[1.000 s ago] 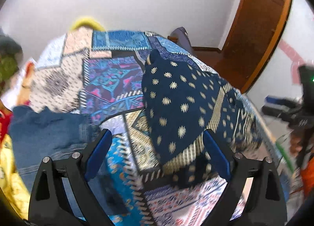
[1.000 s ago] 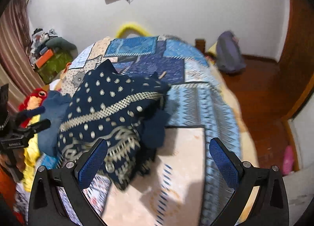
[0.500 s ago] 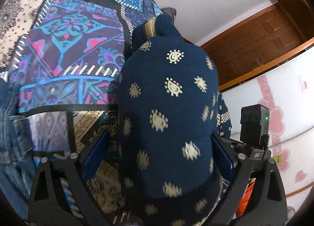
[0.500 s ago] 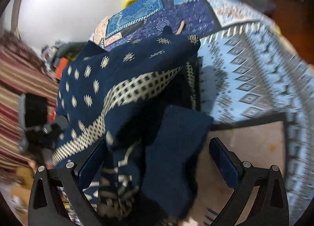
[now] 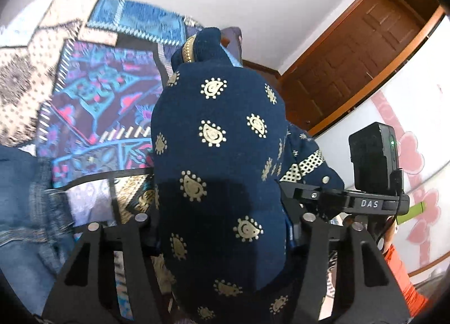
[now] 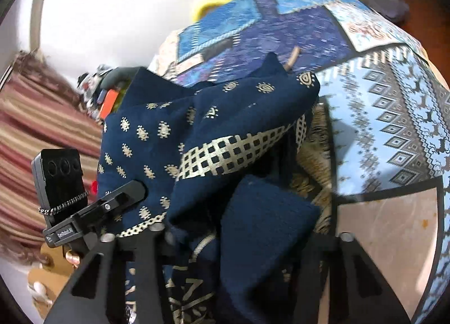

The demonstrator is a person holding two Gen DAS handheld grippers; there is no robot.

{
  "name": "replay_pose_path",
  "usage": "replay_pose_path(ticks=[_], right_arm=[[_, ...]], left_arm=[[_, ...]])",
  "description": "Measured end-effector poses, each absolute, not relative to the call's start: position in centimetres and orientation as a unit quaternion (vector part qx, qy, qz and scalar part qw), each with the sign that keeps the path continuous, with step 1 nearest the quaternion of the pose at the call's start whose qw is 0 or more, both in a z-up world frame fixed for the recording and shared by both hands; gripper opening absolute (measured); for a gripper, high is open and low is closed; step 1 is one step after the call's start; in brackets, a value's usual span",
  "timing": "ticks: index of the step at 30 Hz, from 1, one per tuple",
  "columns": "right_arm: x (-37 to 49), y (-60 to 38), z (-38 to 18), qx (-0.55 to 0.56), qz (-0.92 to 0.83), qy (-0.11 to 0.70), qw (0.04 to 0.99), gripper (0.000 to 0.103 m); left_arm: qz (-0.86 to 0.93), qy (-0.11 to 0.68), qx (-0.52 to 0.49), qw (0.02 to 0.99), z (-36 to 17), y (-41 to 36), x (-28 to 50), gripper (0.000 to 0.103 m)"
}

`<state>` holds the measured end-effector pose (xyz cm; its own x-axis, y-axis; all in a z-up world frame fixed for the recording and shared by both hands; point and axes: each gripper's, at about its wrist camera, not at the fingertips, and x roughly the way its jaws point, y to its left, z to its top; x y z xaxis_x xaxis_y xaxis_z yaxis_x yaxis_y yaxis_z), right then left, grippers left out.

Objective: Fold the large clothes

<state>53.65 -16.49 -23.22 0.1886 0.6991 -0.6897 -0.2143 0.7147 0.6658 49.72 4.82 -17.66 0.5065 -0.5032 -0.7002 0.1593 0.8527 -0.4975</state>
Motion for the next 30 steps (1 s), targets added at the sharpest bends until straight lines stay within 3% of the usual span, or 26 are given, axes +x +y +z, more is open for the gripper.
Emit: replay_pose_path(ticks=[11,16,25,30], right_arm=[[49.0,-8.3,-13.8,0.175,0.370,0.503,0.762,0.036],[47.8,-1.5,-11.0,0.149,0.396,0.490,0.762,0.036],[47.1,10.2,-14.3,0.123,0.417,0.531,0.728,0.036],[48.7,15.1,-20.8,0.101,0.405,0.570,0.708,0.036]], left_arm=[[-0.161,0.388,-0.182,0.889,-8.2,14.4,42.3,0.058],[-0.135,0.375,-0.194,0.896,-7.2,20.1,40.0,0.058],[-0.090,0.400,-0.249,0.877,-12.6,29.6,38.4,0.058],[-0.057,0.454,-0.276,0.845,-19.7,34.1,40.1,0.060]])
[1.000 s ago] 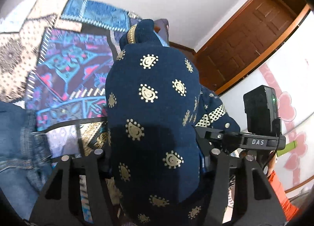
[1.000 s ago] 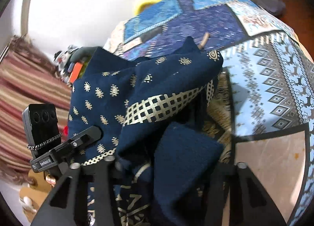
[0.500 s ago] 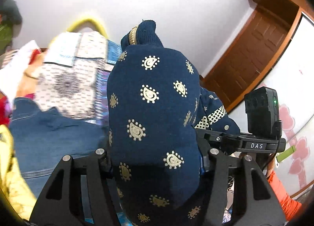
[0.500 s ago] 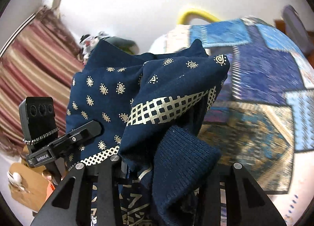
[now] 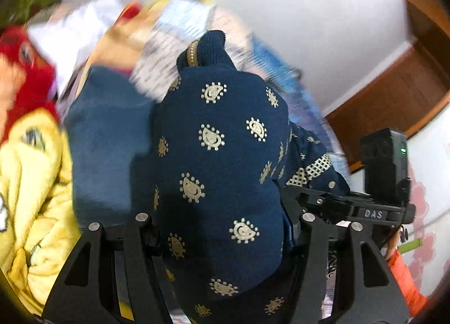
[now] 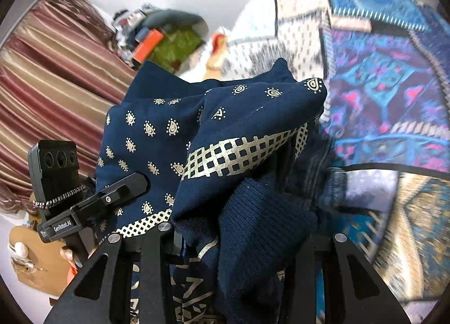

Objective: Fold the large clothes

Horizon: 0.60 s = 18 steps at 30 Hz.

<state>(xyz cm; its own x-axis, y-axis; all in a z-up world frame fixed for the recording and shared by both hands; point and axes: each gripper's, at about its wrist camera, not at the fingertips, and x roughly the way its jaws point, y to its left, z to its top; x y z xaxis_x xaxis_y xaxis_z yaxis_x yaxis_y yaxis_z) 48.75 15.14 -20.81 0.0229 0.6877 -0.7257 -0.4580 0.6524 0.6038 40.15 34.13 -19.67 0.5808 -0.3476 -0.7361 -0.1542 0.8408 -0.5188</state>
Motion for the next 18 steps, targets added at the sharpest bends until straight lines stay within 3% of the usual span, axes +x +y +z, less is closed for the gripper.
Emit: replay_pose_path(ticks=[2,6,13,15,17,18], right_arm=[[49.7,16.5,-23.8,0.083,0.385,0.595,0.701,0.036],[49.7,17.2,-25.3,0.074,0.390,0.587,0.706,0.037],[47.4,16.6,-21.4,0.007,0.386,0.549,0.741,0.044],[45.9,16.0,-19.9,-0.014,0.381,0.527,0.759,0.050],[44.4,15.5,-18.3,-0.031,0.374,0.496,0.783,0.063],[43.7,15.2,-17.5,-0.037,0.370,0.476,0.797,0.070]], left_arm=[[-0.036,0.485,-0.294,0.823,-23.2,35.4,40.8,0.065],[-0.057,0.450,-0.328,0.829,-23.4,37.1,39.5,0.067],[0.018,0.433,-0.158,0.887,-17.5,33.5,36.5,0.067],[0.025,0.409,-0.138,0.902,-16.6,32.9,35.3,0.079],[0.040,0.388,-0.127,0.912,-15.7,32.2,34.2,0.095],[0.044,0.384,-0.124,0.914,-15.6,32.1,33.6,0.098]])
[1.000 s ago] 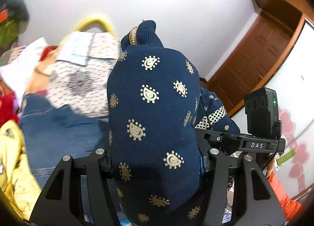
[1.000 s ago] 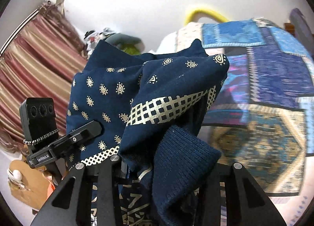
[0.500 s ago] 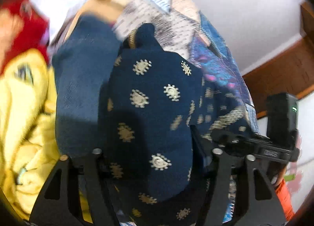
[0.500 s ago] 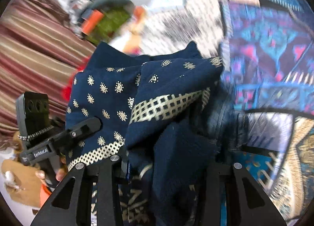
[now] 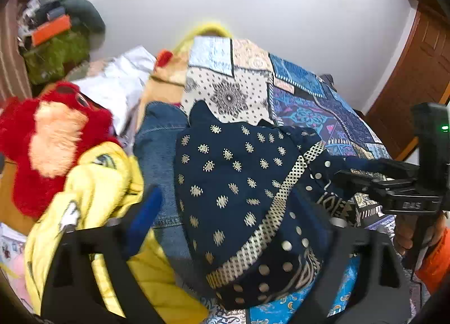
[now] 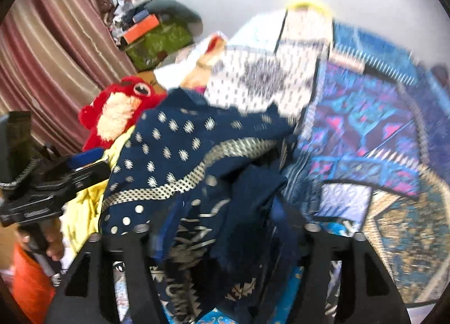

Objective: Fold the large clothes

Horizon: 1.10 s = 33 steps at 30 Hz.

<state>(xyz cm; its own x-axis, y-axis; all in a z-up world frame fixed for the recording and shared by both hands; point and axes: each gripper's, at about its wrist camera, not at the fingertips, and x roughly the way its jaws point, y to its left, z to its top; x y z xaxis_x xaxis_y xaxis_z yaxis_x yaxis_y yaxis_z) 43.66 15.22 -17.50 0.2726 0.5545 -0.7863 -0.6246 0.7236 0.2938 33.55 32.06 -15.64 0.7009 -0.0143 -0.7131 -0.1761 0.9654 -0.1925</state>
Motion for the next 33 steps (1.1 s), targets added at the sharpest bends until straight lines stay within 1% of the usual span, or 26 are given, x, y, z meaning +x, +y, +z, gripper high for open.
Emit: replay_pose_path(ticks=[1,2,3,4,7,9,11,15,18,22,25,29,33], right_arm=[[43.0,15.0,-16.8,-0.037,0.368,0.458,0.808,0.077],[42.2,14.7,-16.2,-0.031,0.367,0.439,0.819,0.082],[41.8,14.5,-16.0,-0.027,0.365,0.430,0.825,0.092],[41.3,14.5,-16.1,-0.026,0.360,0.426,0.830,0.097],[41.1,15.6,-17.9,-0.054,0.347,0.452,0.820,0.097],[41.3,16.7,-20.3,-0.103,0.324,0.478,0.810,0.097],[41.6,16.6,-22.3,-0.136,0.304,0.487,0.807,0.097],[42.3,13.0,-23.4,-0.071,0.332,0.510,0.790,0.097],[41.9,10.8,-22.7,-0.063,0.328,0.505,0.796,0.097],[39.9,8.8,-20.6,-0.102,0.296,0.474,0.823,0.097],[37.6,7.4,-17.8,-0.111,0.297,0.444,0.838,0.096],[34.7,5.9,-12.1,-0.077,0.314,0.398,0.859,0.096],[31.0,5.0,-5.6,-0.053,0.329,0.326,0.884,0.096]], left_arm=[[0.051,0.382,-0.121,0.915,-15.8,31.7,33.2,0.098],[0.053,0.384,-0.122,0.914,-16.1,31.6,32.8,0.098],[0.058,0.391,-0.126,0.910,-16.7,31.5,32.6,0.098],[0.063,0.400,-0.131,0.905,-17.6,31.5,32.8,0.098],[0.067,0.437,-0.154,0.884,-20.8,31.5,32.1,0.098],[0.064,0.444,-0.174,0.877,-22.5,31.7,31.4,0.099],[0.051,0.443,-0.197,0.873,-23.5,31.9,30.3,0.099],[0.050,0.440,-0.208,0.872,-23.8,31.8,28.6,0.099],[0.067,0.436,-0.188,0.878,-23.1,31.1,27.8,0.098],[0.099,0.431,-0.145,0.885,-21.6,29.9,26.4,0.098],[0.109,0.417,-0.128,0.893,-19.3,28.9,25.0,0.098],[0.114,0.364,-0.107,0.918,-13.9,27.2,22.3,0.098],[0.115,0.282,-0.077,0.949,-6.7,24.5,18.7,0.097]])
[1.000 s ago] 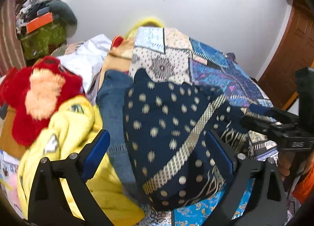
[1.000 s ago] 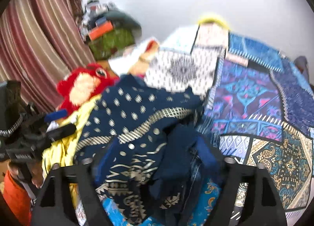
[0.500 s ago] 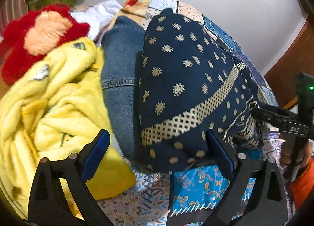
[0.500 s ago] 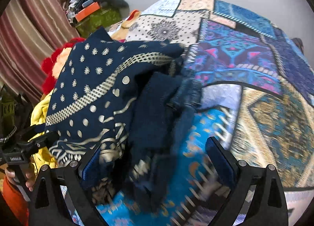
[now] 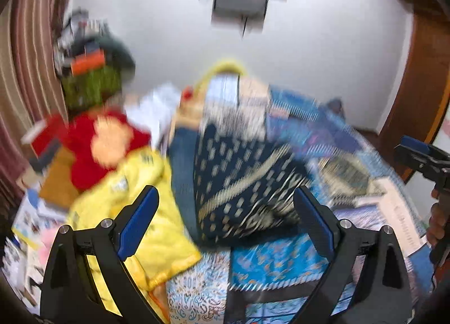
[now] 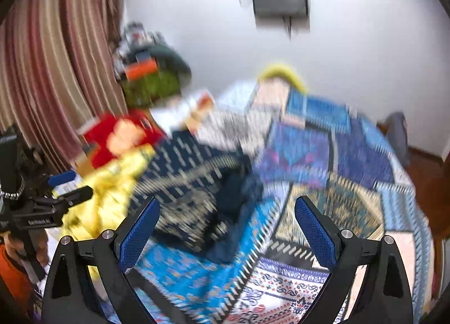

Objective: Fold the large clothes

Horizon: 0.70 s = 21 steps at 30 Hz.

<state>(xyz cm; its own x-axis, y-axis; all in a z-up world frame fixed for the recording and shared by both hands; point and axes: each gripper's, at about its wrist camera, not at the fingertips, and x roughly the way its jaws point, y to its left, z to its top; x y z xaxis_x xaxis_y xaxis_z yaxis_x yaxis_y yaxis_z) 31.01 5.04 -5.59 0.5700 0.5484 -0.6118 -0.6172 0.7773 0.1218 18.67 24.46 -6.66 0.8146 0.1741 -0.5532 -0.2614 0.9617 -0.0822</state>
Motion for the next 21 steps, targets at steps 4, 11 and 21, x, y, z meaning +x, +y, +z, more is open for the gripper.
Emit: replay_pose_path(ticks=[4,11,21], right_arm=[[26.0,3.6,0.7,-0.029,0.346,0.242,0.906,0.096],[18.2,0.8,6.7,0.004,0.357,0.141,0.923,0.096],[10.7,-1.1,6.7,0.011,0.349,0.102,0.931,0.096]], left_arm=[[0.118,0.194,-0.045,0.973,-0.3,21.5,14.3,0.097],[0.126,0.079,-0.014,0.989,5.1,16.7,7.0,0.097],[0.151,0.044,0.003,0.987,4.0,13.3,2.7,0.098]])
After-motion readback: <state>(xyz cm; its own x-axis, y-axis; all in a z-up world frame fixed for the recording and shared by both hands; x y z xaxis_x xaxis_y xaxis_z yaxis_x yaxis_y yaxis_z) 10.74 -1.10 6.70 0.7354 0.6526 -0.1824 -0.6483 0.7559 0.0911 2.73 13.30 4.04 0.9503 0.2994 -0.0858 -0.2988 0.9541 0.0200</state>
